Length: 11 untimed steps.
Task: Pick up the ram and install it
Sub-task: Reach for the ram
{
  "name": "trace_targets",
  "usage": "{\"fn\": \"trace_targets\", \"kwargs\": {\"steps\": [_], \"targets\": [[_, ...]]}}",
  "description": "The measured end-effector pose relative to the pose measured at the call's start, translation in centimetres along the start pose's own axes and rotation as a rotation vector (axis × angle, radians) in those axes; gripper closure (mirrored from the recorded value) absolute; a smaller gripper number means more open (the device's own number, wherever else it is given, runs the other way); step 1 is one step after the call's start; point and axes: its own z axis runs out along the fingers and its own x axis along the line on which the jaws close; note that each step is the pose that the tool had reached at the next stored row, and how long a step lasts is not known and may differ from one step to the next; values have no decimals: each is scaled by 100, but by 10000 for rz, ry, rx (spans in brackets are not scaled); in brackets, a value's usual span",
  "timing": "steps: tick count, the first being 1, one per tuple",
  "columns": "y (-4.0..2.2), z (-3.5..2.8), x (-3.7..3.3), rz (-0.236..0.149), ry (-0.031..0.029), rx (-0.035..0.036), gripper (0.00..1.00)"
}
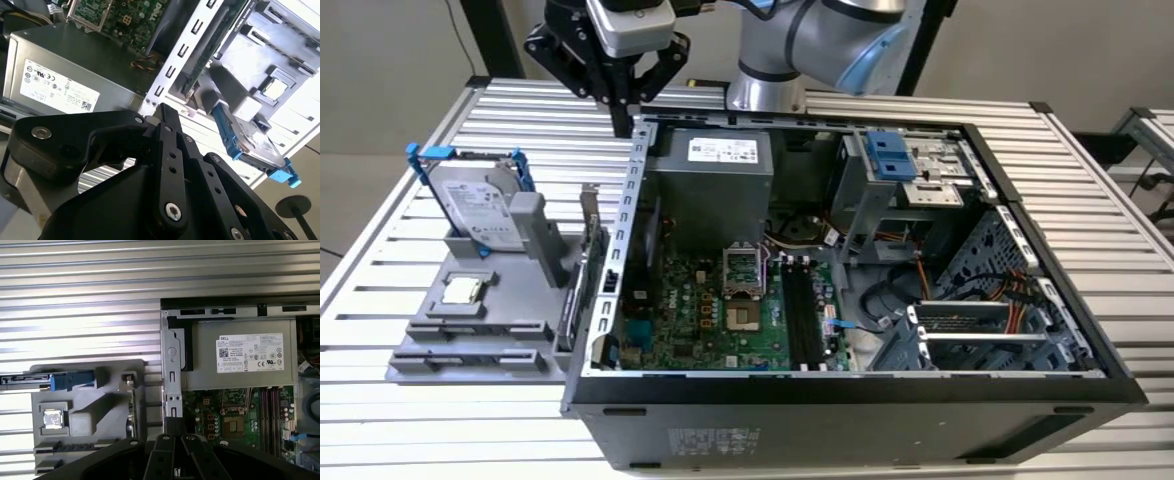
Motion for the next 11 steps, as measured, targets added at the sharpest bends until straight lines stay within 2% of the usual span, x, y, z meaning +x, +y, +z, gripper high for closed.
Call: {"fn": "trace_targets", "kwargs": {"steps": [11], "targets": [[-8, -2, 110, 0, 0, -1, 100]]}}
